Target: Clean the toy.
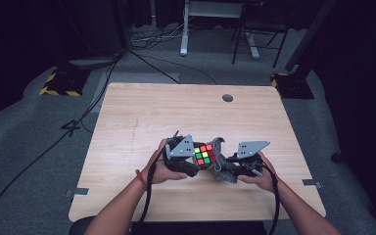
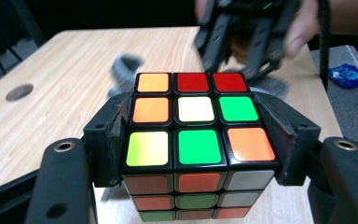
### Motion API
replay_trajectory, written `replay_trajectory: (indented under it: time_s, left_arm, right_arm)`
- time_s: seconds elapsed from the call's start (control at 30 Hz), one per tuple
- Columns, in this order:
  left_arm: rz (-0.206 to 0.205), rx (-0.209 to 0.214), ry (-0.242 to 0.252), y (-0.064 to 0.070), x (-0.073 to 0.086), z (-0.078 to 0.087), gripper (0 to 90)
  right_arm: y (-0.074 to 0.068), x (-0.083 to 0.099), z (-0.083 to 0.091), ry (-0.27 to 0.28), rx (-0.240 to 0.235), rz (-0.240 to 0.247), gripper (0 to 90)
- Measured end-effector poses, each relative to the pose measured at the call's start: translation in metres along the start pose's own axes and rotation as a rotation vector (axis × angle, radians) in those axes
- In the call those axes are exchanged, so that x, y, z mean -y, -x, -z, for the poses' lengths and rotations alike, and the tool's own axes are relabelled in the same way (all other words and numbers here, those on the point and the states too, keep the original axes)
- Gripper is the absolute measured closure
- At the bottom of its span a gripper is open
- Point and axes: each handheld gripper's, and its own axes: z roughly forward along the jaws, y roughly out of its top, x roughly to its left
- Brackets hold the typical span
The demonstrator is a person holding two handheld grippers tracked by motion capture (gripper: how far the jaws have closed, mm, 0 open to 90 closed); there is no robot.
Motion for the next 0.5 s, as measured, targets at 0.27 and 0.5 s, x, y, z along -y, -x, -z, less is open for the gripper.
replay_trajectory:
  time_s: [0.27,0.5]
  left_arm:
    - [-0.006,0.027,-0.03,0.0,0.006,-0.006,33.8]
    - [-0.036,0.064,-0.023,0.013,-0.003,-0.013,33.8]
  right_arm:
    - [-0.005,-0.009,0.016,0.115,0.012,0.01,77.1]
    - [0.003,-0.006,0.018,0.122,0.043,-0.017,77.1]
